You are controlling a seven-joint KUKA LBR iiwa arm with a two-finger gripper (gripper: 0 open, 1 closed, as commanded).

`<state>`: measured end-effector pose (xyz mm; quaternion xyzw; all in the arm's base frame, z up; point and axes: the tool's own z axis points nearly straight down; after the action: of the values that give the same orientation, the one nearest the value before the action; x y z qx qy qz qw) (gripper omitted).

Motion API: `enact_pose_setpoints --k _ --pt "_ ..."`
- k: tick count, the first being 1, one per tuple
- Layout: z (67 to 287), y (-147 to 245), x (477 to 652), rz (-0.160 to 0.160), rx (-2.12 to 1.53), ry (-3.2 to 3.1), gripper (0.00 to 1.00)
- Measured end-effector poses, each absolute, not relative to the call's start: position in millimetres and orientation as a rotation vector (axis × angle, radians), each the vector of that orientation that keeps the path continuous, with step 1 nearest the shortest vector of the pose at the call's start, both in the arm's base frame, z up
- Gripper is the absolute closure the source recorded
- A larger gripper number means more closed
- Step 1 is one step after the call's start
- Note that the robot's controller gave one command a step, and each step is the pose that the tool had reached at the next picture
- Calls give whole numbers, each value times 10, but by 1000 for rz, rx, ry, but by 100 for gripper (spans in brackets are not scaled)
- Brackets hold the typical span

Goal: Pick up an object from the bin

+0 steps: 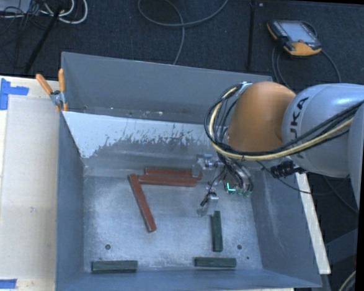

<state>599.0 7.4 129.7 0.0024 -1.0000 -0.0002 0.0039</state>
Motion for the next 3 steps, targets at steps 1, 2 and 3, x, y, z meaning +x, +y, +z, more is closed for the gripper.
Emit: enact_pose_setpoints --k 1,2,3 --pt "1338 73 6009 -1 8 -3141 0" --pt "918 373 6164 0 16 -3146 0" --pt "703 629 6215 0 -55 -3141 0"
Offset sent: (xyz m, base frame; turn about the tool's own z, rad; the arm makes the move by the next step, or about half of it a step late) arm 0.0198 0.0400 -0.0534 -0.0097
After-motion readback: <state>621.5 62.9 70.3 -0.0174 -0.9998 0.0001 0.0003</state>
